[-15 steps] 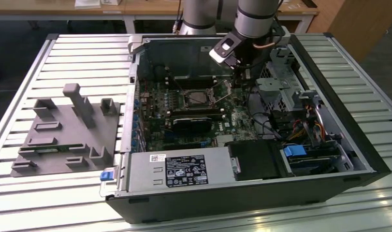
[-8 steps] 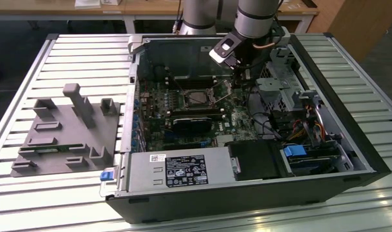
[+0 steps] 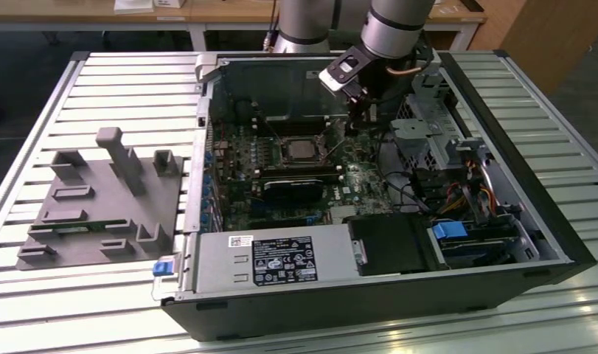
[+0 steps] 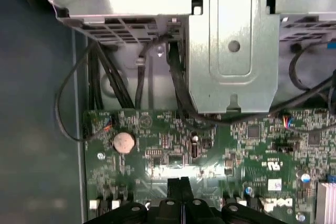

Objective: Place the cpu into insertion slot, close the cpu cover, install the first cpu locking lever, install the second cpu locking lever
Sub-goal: 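Close the cpu cover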

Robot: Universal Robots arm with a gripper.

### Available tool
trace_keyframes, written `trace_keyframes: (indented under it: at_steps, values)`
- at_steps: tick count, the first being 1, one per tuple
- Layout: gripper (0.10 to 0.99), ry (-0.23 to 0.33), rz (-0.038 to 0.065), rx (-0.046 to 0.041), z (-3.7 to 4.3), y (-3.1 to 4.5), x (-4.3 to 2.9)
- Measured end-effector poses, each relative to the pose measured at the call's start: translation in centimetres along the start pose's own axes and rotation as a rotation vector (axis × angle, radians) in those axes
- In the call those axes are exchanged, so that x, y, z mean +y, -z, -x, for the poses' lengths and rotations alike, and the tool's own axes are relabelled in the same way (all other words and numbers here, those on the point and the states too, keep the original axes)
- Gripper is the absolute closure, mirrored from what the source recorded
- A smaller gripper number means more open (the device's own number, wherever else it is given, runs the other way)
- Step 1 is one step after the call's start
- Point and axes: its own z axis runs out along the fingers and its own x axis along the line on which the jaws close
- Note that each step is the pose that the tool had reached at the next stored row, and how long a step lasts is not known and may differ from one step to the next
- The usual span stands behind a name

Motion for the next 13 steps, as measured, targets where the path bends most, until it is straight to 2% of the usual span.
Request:
trace_keyframes:
  at_steps: [4,6,13]
  values:
    - [0.980,0.000,-0.001,0.0000,0.00,-0.01,-0.06]
    - [0.980,0.000,0.001,0.0004,0.01,-0.04,-0.37]
    - [0.980,0.001,0.016,0.0059,0.10,-0.26,-2.71]
